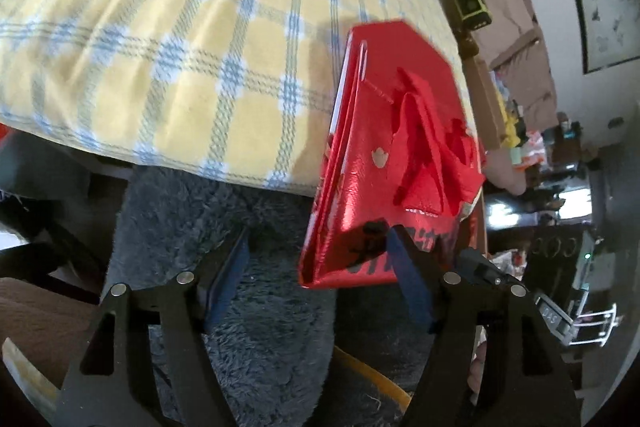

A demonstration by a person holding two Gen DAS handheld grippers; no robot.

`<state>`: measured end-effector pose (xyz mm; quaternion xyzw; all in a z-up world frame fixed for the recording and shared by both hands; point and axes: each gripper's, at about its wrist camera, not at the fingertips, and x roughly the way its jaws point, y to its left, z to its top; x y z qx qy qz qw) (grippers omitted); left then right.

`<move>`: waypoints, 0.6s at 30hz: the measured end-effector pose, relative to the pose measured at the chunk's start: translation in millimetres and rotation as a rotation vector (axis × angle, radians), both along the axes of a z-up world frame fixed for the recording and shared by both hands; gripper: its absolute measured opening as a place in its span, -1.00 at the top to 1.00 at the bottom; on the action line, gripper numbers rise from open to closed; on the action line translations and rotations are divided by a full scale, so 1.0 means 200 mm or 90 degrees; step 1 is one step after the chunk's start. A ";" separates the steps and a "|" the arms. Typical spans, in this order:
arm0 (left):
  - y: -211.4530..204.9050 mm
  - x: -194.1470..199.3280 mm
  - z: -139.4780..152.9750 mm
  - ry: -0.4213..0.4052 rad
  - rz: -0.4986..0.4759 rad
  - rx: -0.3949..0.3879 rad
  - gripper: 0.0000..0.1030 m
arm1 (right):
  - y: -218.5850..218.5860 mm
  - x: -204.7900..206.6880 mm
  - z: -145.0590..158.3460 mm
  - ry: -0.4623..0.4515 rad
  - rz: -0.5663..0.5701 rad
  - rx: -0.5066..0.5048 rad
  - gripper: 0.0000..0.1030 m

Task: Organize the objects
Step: 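Raise the red KFC bag with the left gripper beside the right gripper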

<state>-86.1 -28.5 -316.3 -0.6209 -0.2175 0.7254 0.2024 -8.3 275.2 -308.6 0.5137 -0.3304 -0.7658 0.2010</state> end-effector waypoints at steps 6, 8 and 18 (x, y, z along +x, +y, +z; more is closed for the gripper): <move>0.10 -0.02 -0.01 0.023 -0.016 -0.011 -0.28 | -0.06 -0.03 -0.01 0.006 0.006 0.036 0.10; 0.12 -0.03 -0.01 0.029 -0.021 -0.017 -0.28 | -0.07 -0.04 -0.02 0.009 0.010 0.044 0.12; 0.22 0.05 0.12 0.134 -0.059 -0.097 -0.25 | -0.12 -0.01 0.05 0.057 0.010 0.125 0.16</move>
